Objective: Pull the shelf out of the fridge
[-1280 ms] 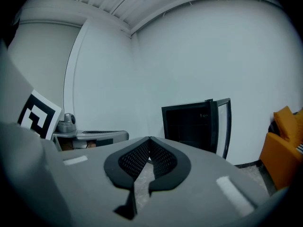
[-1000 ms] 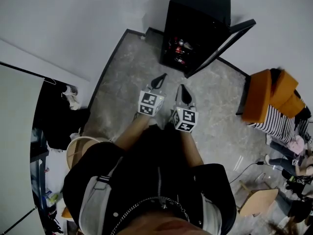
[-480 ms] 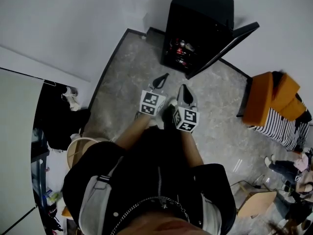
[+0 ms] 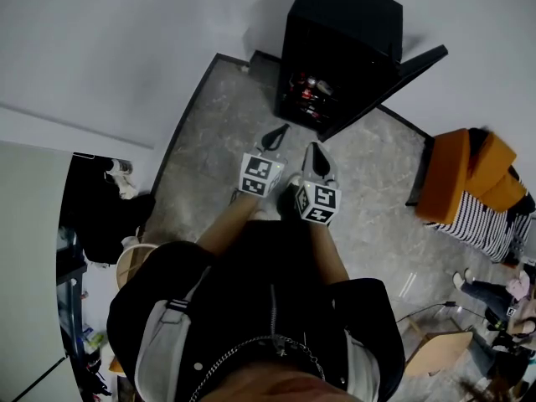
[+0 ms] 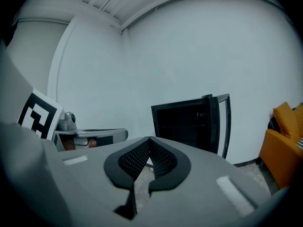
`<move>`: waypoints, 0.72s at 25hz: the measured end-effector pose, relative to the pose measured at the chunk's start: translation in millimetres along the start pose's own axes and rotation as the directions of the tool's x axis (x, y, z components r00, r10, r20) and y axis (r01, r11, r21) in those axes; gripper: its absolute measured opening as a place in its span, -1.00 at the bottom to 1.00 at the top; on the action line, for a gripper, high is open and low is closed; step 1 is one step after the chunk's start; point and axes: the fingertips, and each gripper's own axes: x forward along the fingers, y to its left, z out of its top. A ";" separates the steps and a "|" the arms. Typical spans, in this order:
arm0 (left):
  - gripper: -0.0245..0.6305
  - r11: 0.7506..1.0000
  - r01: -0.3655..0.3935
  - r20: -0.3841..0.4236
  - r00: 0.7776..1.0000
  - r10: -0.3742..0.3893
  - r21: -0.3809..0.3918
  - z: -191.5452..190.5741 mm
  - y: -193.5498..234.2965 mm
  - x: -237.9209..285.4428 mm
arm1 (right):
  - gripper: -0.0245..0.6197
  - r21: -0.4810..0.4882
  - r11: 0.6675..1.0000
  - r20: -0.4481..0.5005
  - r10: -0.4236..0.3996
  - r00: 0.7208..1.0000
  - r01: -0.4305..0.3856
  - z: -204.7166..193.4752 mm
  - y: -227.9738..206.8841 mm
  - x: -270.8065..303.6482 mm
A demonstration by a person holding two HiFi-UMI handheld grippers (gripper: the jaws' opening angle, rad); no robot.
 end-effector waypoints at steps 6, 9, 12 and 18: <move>-0.91 1.000 -0.004 -0.009 1.000 0.004 0.000 11.2 6.6 39.9 | -0.91 0.005 1.000 0.001 0.009 1.000 -0.009 18.6 -25.9 32.4; -0.91 1.000 -0.012 -0.012 1.000 0.012 0.010 19.1 10.0 59.2 | -0.91 0.008 1.000 0.013 0.020 1.000 -0.020 33.1 -37.7 49.6; -0.91 1.000 -0.020 -0.018 1.000 0.021 0.014 24.9 12.8 77.1 | -0.91 0.008 0.999 0.015 0.031 0.999 -0.031 42.4 -49.0 64.2; -0.91 1.000 -0.025 -0.028 0.999 0.026 0.006 30.7 14.7 113.4 | -0.91 0.010 0.999 -0.001 0.042 0.999 -0.042 54.1 -73.3 86.3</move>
